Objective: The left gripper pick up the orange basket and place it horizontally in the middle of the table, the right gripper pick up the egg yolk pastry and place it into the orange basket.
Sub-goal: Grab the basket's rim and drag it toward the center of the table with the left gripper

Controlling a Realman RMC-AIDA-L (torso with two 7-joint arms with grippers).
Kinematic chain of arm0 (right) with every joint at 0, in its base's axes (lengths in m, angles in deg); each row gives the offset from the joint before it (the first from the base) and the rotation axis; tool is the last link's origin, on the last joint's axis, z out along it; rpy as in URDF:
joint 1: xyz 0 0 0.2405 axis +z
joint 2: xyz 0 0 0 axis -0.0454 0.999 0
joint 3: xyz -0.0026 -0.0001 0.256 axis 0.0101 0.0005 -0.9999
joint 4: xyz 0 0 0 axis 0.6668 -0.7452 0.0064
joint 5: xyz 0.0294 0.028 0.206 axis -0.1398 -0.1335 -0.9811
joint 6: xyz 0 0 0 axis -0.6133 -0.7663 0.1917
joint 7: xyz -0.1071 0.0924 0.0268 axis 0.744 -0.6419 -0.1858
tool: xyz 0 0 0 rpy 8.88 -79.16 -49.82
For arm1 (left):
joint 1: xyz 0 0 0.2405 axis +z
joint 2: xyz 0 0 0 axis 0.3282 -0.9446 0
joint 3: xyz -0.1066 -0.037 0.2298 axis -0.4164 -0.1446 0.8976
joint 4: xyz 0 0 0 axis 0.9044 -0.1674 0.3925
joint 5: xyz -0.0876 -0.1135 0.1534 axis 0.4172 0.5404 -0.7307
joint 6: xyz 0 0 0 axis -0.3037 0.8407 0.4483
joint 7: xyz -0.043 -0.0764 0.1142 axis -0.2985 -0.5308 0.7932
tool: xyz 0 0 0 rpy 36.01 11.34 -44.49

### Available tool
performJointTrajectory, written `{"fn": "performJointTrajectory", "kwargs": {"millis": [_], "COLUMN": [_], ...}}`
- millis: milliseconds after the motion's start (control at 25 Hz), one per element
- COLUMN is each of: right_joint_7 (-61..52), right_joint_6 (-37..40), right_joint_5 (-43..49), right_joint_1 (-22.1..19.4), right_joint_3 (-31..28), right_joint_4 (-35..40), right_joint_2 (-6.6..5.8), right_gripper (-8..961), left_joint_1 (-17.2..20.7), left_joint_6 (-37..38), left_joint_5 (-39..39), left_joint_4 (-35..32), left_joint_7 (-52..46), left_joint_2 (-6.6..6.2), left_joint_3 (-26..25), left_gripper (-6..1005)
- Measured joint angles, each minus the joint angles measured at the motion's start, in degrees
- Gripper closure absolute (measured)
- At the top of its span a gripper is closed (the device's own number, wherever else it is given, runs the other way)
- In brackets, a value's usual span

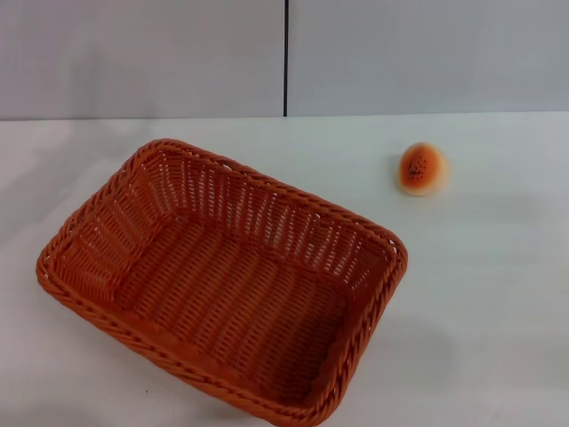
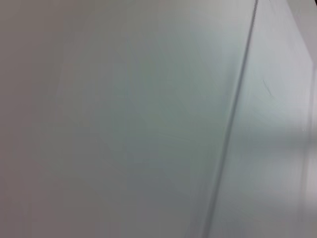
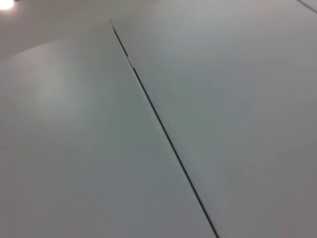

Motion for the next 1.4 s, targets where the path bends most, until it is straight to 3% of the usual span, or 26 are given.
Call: {"fn": "performJointTrajectory", "kwargs": {"millis": [80,120,280,360,400,440,680,880,1000,1240,1400], "right_joint_7": [0.00,0.00,0.00,0.00,0.00,0.00,-0.85,-1.34,-1.35,-1.38,-1.40], "right_joint_6": [0.10,0.10,0.18,0.13,0.16,0.16,-0.16,-0.74,-0.79,-2.37,-3.53], "right_joint_5": [-0.05,-0.05,-0.08,-0.08,-0.08,-0.08,-0.08,-0.08,-0.08,-0.08,-0.08], "right_joint_1": [-0.22,-0.22,-0.43,-0.46,-0.61,-0.61,-3.06,-4.87,-5.17,-5.76,-5.75], "right_joint_3": [-0.68,-0.68,-1.80,-2.01,-2.56,-2.56,-7.52,-12.26,-14.27,-16.02,-16.88], "right_joint_4": [0.06,0.06,0.08,0.08,0.08,0.08,1.10,2.59,2.50,2.37,2.34], "right_joint_2": [0.00,0.00,-0.12,-0.14,-0.15,-0.15,-0.47,-0.42,-0.40,-0.37,-0.35], "right_gripper": [170,170,170,170,170,170,170,170,169,169,169], "left_joint_1": [0.09,0.09,-1.21,-1.54,-2.30,-2.30,-6.01,-10.27,-11.45,-13.99,-15.44], "left_joint_6": [-1.06,-1.06,-1.11,-1.31,-1.73,-1.73,1.95,7.49,8.68,8.59,8.65], "left_joint_5": [-7.20,-7.20,-21.09,-24.22,-31.83,-31.83,-54.26,-67.51,-71.26,-82.11,-88.17], "left_joint_4": [-6.26,-6.26,-16.88,-19.36,-24.33,-24.33,-36.77,-39.20,-39.26,-39.27,-38.92], "left_joint_7": [-8.59,-8.59,-22.93,-26.09,-32.26,-32.26,-49.90,-56.82,-58.46,-59.42,-59.63], "left_joint_2": [-1.96,-1.96,-5.15,-5.39,-5.44,-5.44,-5.32,-5.02,-4.88,-3.46,-1.64], "left_joint_3": [-0.55,-0.55,-1.12,-1.52,-2.91,-2.91,-5.47,-6.93,-7.04,-7.11,-6.44], "left_gripper": [190,190,190,190,189,189,192,196,199,204,207]}}
